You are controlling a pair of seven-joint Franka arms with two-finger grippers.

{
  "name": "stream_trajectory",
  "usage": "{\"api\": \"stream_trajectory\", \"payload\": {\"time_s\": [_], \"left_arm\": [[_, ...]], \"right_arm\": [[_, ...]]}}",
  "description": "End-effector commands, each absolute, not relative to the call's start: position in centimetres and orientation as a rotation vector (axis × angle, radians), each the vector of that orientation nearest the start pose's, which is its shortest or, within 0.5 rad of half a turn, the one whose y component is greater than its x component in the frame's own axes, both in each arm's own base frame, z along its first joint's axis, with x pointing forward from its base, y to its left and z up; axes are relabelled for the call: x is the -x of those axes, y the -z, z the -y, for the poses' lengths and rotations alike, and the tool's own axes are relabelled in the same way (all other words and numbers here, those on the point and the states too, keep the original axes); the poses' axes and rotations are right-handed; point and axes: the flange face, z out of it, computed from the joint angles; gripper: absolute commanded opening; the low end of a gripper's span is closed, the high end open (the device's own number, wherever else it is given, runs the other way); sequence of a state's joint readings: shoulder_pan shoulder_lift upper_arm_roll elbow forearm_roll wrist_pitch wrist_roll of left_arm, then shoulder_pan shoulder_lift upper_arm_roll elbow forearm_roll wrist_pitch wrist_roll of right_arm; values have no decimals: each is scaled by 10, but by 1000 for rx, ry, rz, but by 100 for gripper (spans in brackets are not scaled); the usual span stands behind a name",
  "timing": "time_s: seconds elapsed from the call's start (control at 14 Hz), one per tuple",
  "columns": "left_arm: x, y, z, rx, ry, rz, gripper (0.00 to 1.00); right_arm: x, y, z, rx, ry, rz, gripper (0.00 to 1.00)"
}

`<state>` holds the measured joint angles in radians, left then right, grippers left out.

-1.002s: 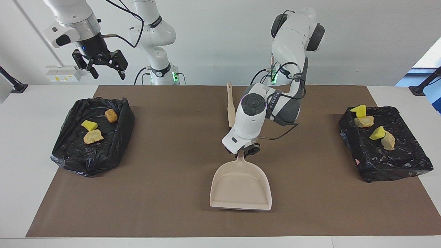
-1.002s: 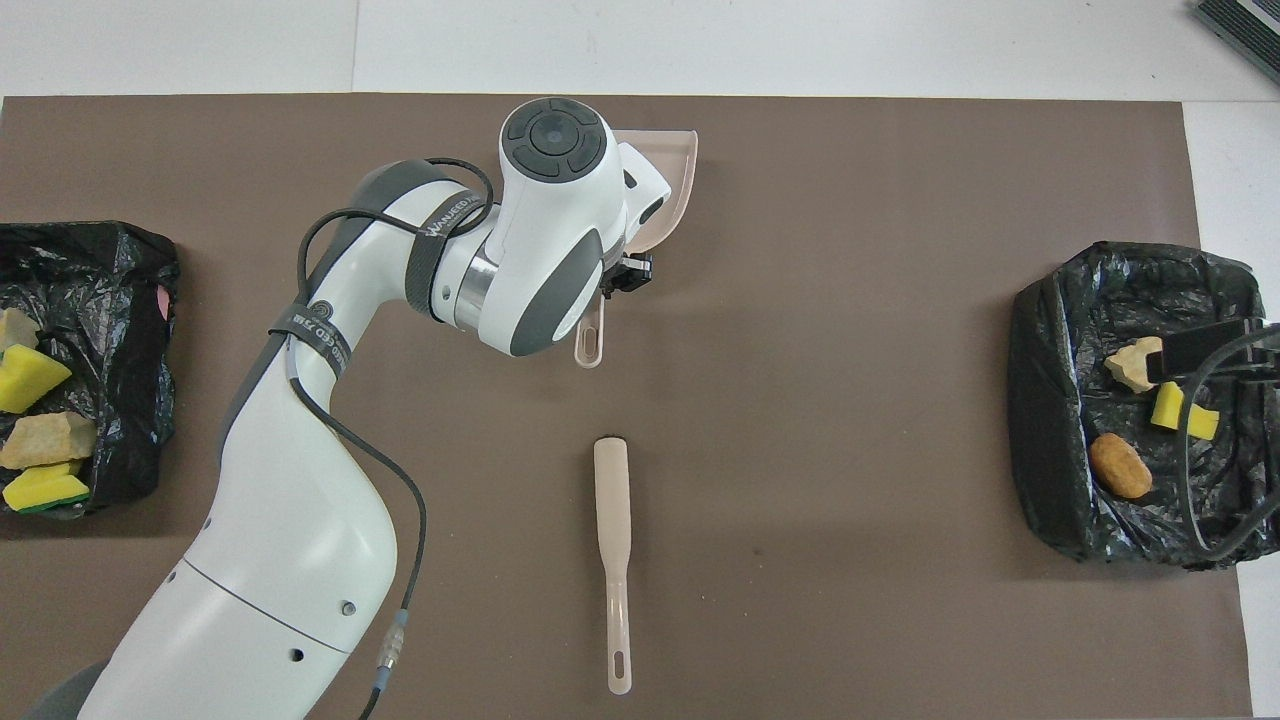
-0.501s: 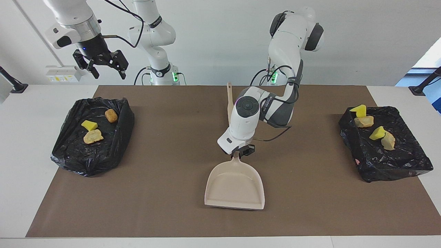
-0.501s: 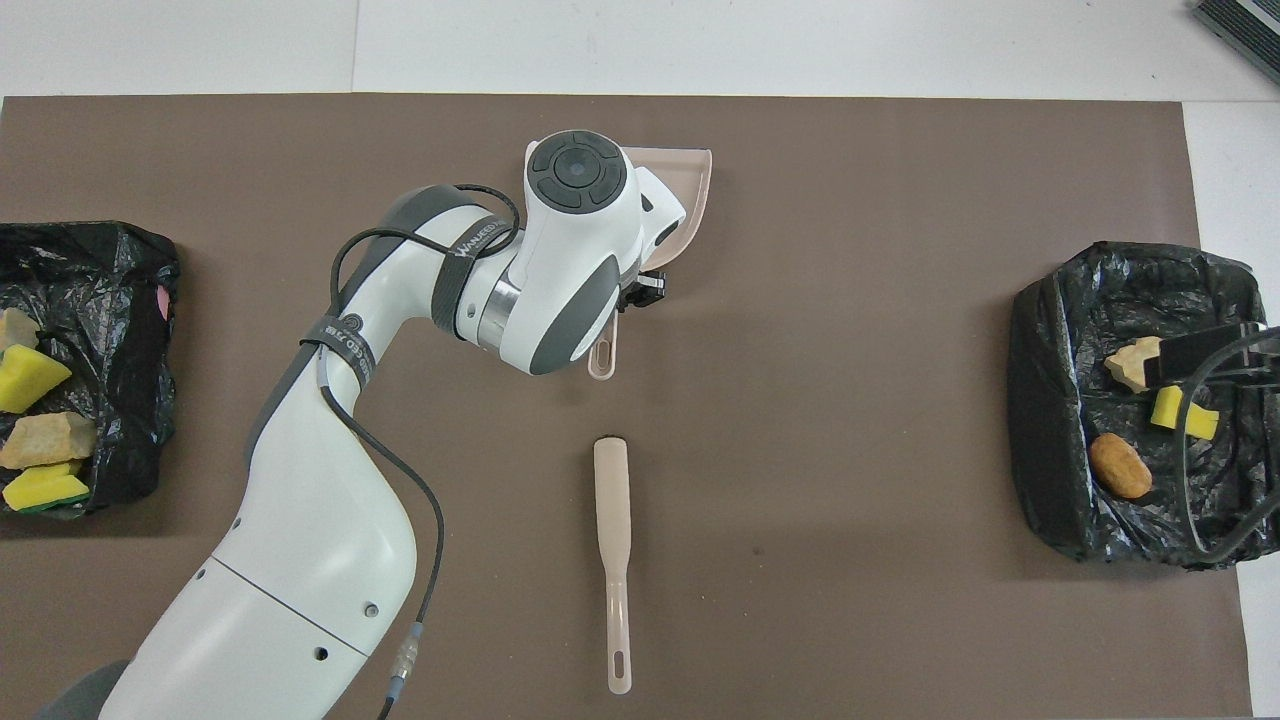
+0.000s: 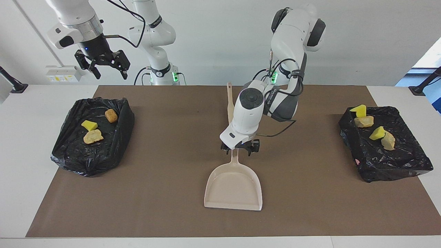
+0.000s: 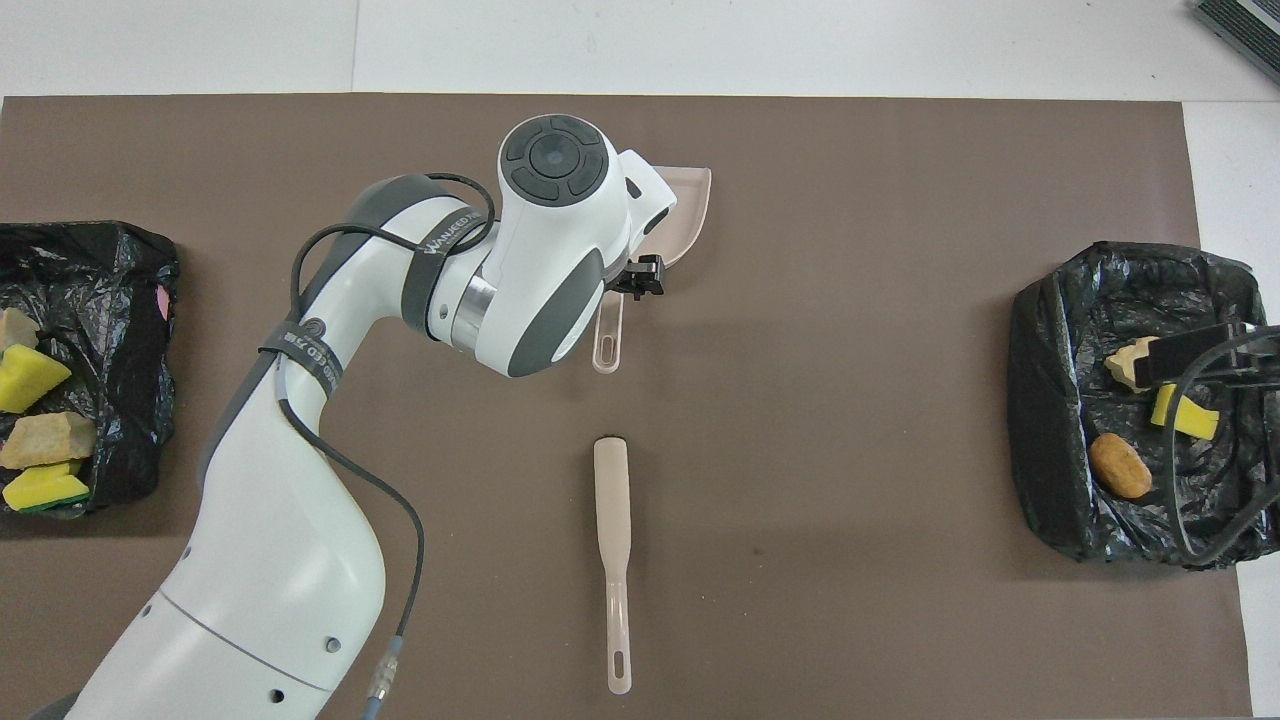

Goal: Sweep and dump trash in bin
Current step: 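Set the dustpan down near the table centre and release the left gripper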

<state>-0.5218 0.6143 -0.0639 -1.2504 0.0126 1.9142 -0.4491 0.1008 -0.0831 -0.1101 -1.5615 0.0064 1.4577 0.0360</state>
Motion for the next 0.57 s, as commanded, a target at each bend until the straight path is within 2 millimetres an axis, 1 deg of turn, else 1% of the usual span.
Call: {"api": "stream_trajectory", "payload": {"time_s": [0.0, 0.07, 0.14, 0.21, 0.29, 0.43, 0.5], "left_arm": [[-597, -455, 326, 3160, 31, -96, 100], [-591, -469, 301, 3156, 37, -55, 100], [-588, -489, 259, 3158, 67, -20, 100], [-575, -518, 230, 3161, 116, -74, 100], [-564, -544, 199, 3160, 149, -84, 100], [-545, -587, 150, 3141, 114, -175, 100], [-539, -615, 118, 3135, 155, -206, 100]], "right_arm": [[-513, -661, 2, 3143, -44, -44, 100], [-515, -663, 1, 3141, -39, -41, 100], [-519, -659, -1, 3137, -49, -43, 100], [-528, -651, -5, 3140, -61, -58, 100], [-545, -646, -20, 3137, -44, -74, 100], [-588, -638, -54, 3128, -12, -109, 100], [-609, -625, -78, 3100, -22, -137, 100]]}}
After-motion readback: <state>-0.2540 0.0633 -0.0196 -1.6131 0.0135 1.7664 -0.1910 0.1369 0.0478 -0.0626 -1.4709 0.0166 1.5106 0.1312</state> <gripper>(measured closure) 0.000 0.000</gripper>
